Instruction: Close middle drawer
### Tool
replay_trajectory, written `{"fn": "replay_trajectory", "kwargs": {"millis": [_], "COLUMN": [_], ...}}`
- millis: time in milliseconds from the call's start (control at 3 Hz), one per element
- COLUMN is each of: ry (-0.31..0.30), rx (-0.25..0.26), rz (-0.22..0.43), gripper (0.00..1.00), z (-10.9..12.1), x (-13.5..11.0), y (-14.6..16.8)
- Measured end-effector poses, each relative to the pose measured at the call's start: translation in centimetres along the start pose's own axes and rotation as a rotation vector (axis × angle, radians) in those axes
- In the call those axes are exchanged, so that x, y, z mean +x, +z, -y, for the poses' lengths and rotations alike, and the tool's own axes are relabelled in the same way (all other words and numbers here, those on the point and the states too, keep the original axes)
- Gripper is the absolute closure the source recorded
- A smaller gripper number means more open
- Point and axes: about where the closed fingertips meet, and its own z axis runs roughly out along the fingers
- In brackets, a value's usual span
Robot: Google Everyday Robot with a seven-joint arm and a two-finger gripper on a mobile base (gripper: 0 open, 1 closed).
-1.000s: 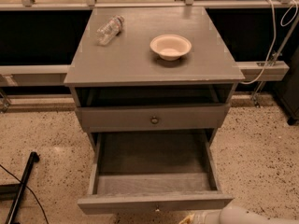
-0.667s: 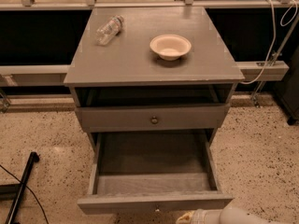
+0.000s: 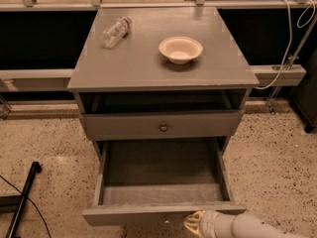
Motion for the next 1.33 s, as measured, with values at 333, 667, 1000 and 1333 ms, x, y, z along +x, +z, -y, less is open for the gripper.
{"fn": "replay_trajectory", "kwargs": {"millis": [333,667,1000,1333], "ry": [0.0,-0.017,-0.04,-0.077], "rx": [0.0,0.02,0.043,0.074], "rz": [0.0,0.0,0.001,0.013], "gripper": [1.0,1.0,1.0,1.0], "z": [0.0,0.4,1.0,2.1], "x": [0.0,-0.2,-0.4,-1.1], "y": [0.0,0.6,1.1,1.8]}}
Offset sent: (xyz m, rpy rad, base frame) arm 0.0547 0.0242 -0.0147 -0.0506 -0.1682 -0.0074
